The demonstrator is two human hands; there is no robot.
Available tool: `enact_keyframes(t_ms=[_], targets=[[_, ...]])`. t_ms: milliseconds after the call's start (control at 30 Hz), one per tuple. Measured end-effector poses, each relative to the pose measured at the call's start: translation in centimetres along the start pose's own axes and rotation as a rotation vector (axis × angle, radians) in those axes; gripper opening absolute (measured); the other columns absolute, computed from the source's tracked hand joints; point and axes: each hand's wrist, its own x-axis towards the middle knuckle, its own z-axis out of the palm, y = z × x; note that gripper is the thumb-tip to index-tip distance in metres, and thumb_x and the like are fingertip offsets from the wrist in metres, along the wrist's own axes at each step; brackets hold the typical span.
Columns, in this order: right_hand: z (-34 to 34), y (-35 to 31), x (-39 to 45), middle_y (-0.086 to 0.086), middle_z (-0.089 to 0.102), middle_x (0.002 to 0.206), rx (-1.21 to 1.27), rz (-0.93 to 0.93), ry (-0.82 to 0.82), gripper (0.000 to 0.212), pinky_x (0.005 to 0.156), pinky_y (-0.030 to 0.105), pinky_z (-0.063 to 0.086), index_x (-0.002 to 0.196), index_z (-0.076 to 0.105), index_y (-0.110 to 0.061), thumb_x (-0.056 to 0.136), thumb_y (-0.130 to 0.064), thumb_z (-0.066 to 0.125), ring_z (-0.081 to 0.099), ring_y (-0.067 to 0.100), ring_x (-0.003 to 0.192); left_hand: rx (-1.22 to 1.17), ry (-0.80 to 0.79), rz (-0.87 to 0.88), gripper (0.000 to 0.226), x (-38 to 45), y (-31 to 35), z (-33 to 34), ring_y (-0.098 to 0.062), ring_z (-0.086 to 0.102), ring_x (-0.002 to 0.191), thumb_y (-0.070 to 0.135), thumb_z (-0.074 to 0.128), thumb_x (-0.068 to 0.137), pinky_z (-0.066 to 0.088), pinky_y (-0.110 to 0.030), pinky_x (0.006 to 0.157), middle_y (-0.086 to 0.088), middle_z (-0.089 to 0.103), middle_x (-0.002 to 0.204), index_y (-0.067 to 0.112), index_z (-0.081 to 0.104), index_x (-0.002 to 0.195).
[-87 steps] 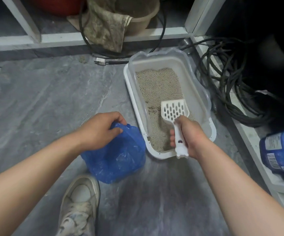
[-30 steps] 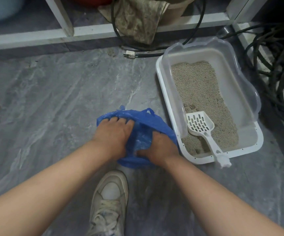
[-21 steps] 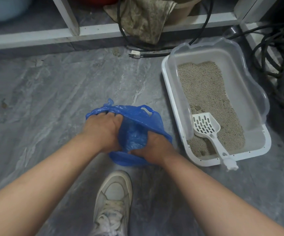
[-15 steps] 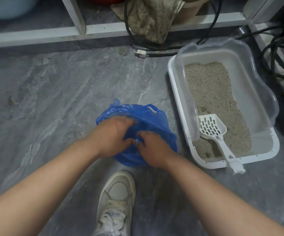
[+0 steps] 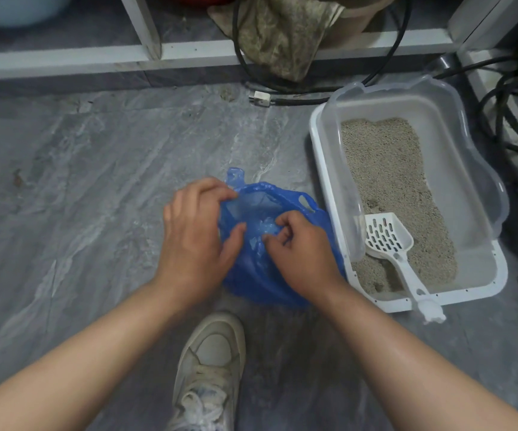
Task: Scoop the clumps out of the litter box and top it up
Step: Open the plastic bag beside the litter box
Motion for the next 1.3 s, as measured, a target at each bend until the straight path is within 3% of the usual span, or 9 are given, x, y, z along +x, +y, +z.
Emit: enact_keyframes(t_ms=[167,267,533,667,800,1000,1100,1200,1300], targets=[[1.0,0.6,0.2,-0.002,0.063,0.12,-0.037,0.057,-0.196,0.072,0.097,0.035,0.049,0.137,0.049,-0.019,0.076,-0.042,0.078,0.06,0.015,0.11,-0.424,-0.155,-0.512,0.034,1.9,-0.7,1.0,0.006,0.062,0.095,0.029,0.071,0.092,0.051,-0.02,0.087,0.01,0.065,0.117,0.019,0.058,0.122],[2.0,0.6,-0.4,-0.007,0.058,0.131,-0.098,0.032,-0.307,0.091,0.101,0.038,0.048,0.14,0.042,-0.028,0.062,-0.059,0.076,0.056,0.014,0.119,-0.594,-0.178,-0.707,0.022,2.7,-1.3,1.8,-0.006,0.065,0.083,0.027,0.074,0.091,0.057,-0.031,0.082,0.0,0.071,0.104,0.019,0.065,0.109],[4.4,0.0,-0.8,-0.021,0.056,0.115,-0.102,-0.103,-0.383,0.08,0.092,0.032,0.052,0.125,0.044,-0.043,0.056,-0.067,0.075,0.057,0.002,0.109,-0.577,-0.302,-0.795,0.008,3.4,-1.7,2.4,-0.002,0.061,0.06,0.015,0.067,0.095,0.05,-0.015,0.057,-0.002,0.066,0.077,0.016,0.07,0.088],[4.1,-0.3,-1.0,-0.019,0.058,0.114,-0.025,-0.093,-0.358,0.056,0.093,0.033,0.051,0.123,0.046,-0.039,0.073,-0.053,0.07,0.057,0.003,0.107,-0.679,-0.302,-0.828,0.013,3.2,-1.5,2.0,-0.01,0.066,0.073,0.027,0.072,0.092,0.052,-0.022,0.067,-0.004,0.071,0.088,0.015,0.071,0.095],[3.5,-0.5,-1.1,-0.001,0.057,0.129,-0.102,-0.038,-0.309,0.049,0.104,0.037,0.044,0.133,0.045,-0.022,0.093,-0.05,0.05,0.054,0.018,0.12,-0.708,-0.343,-0.815,0.028,2.4,-1.5,1.2,-0.006,0.067,0.074,0.033,0.081,0.083,0.049,-0.013,0.059,-0.004,0.072,0.095,0.016,0.07,0.103],[1.2,-2.3,-1.5,0.004,0.059,0.131,-0.099,0.017,-0.298,0.037,0.101,0.03,0.039,0.13,0.05,-0.016,0.103,-0.038,0.039,0.054,0.02,0.123,-0.792,-0.332,-0.757,0.019,2.1,-0.5,1.0,0.0,0.062,0.064,0.031,0.07,0.092,0.047,-0.011,0.058,0.001,0.07,0.079,0.012,0.071,0.096],[-0.7,-3.6,-2.3,0.0,0.062,0.121,-0.14,0.08,-0.43,0.021,0.09,0.027,0.04,0.114,0.054,-0.02,0.102,-0.032,0.041,0.058,0.02,0.114,-0.815,-0.327,-0.749,0.022,1.9,-0.4,0.9,-0.006,0.065,0.073,0.032,0.069,0.092,0.051,-0.019,0.067,-0.009,0.074,0.086,0.011,0.071,0.096],[-2.7,-4.6,-3.4,0.008,0.068,0.102,-0.032,0.199,-0.544,0.02,0.08,0.045,0.058,0.098,0.058,-0.015,0.096,-0.033,0.05,0.069,0.028,0.092,-0.804,-0.353,-0.758,0.029,1.4,-0.6,1.0,-0.012,0.065,0.08,0.037,0.065,0.095,0.052,-0.027,0.075,-0.016,0.073,0.1,0.009,0.071,0.099],[-4.5,-4.8,-3.5,0.004,0.067,0.077,-0.193,0.055,-0.202,0.019,0.066,0.044,0.056,0.086,0.062,-0.014,0.085,-0.034,0.065,0.067,0.025,0.071,-0.812,-0.355,-0.725,0.026,0.9,-0.2,0.8,-0.005,0.064,0.078,0.034,0.066,0.095,0.052,-0.016,0.069,-0.01,0.073,0.091,0.01,0.071,0.1]])
